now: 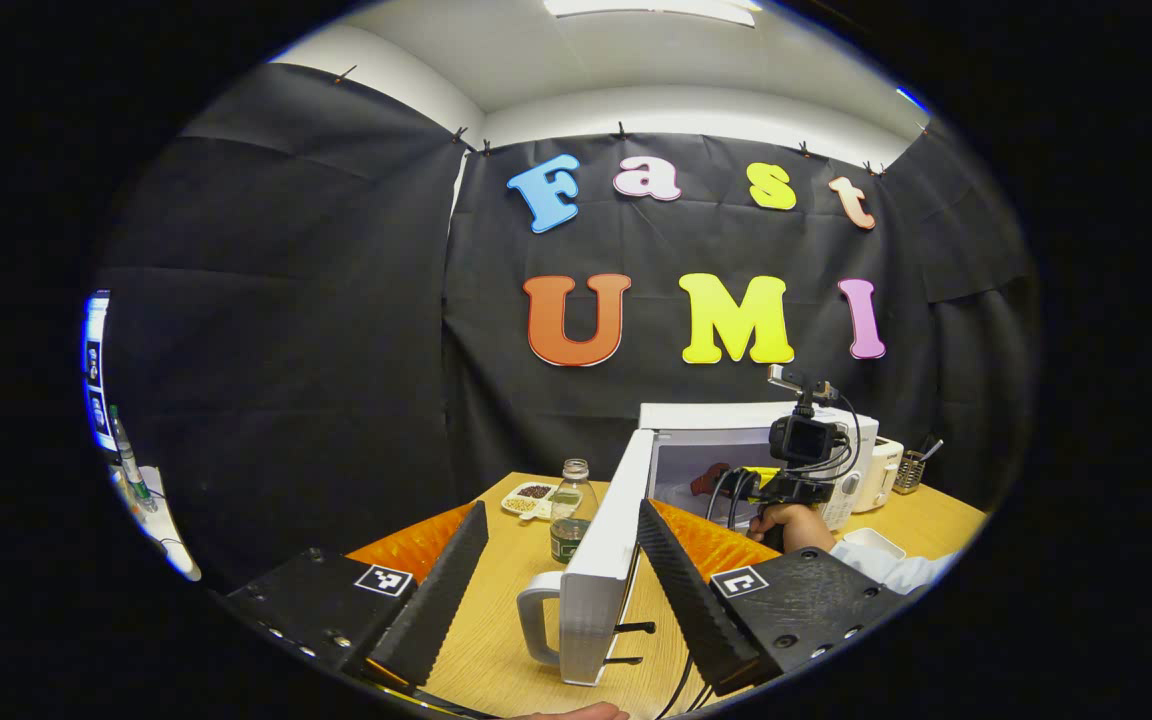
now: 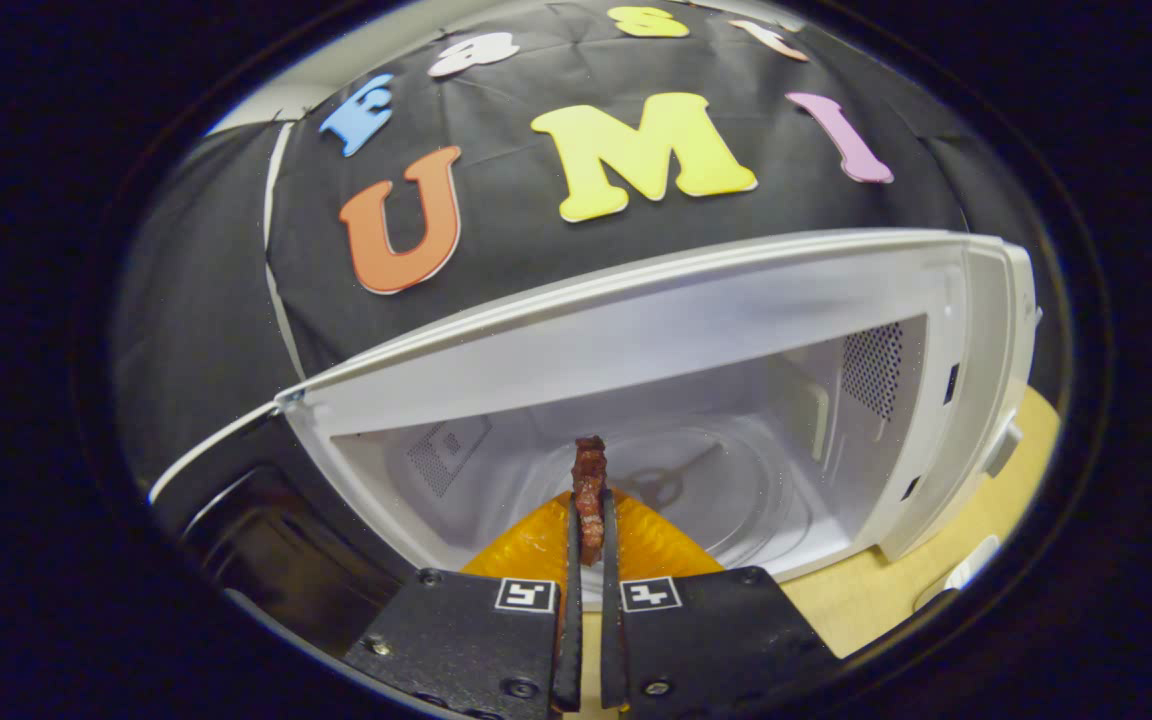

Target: Open the microwave oven with the left hand, put the food in, and close the microwave oven.

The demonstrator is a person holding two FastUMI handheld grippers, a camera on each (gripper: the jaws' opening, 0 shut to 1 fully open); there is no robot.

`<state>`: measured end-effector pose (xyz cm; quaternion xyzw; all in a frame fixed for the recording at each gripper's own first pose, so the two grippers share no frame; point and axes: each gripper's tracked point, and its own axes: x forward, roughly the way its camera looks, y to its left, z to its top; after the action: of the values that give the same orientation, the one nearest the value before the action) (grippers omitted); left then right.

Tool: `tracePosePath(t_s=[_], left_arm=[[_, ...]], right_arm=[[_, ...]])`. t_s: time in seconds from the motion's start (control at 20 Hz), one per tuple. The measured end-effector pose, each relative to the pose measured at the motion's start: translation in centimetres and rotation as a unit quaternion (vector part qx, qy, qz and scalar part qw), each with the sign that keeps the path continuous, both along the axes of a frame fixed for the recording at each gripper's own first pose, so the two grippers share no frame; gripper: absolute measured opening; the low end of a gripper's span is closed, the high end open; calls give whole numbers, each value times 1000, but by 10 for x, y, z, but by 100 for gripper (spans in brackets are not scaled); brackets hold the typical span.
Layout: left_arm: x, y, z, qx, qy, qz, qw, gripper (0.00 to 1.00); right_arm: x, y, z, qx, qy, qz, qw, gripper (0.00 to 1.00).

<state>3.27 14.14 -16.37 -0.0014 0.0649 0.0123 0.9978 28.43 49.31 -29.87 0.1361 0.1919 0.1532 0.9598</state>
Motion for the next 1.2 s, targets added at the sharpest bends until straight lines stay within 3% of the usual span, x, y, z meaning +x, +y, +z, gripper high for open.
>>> tracePosePath(t_s=[0.1, 0.2, 0.35, 0.5, 0.85, 1.2], left_arm=[[-1, 0, 0, 3, 5, 4, 1000, 93], [-3, 3, 3, 10, 6, 8, 1000, 93], [-8, 7, 3, 17, 9, 14, 1000, 93], [-14, 13, 1, 16, 15, 23, 999, 93], [-27, 18, 0, 6, 16, 23, 1000, 93], [-33, 37, -4, -3, 1, 21, 1000, 93]], right_arm=[[9, 1, -9, 40, 21, -13, 999, 11], [19, -14, -5, 56, -5, -56, 997, 19], [24, -32, -2, 69, -37, -102, 992, 93], [17, -34, -11, 84, -24, -100, 991, 99], [-18, -48, 3, 79, -33, -79, 993, 99], [-98, -102, 54, -8, -108, -45, 993, 99]])
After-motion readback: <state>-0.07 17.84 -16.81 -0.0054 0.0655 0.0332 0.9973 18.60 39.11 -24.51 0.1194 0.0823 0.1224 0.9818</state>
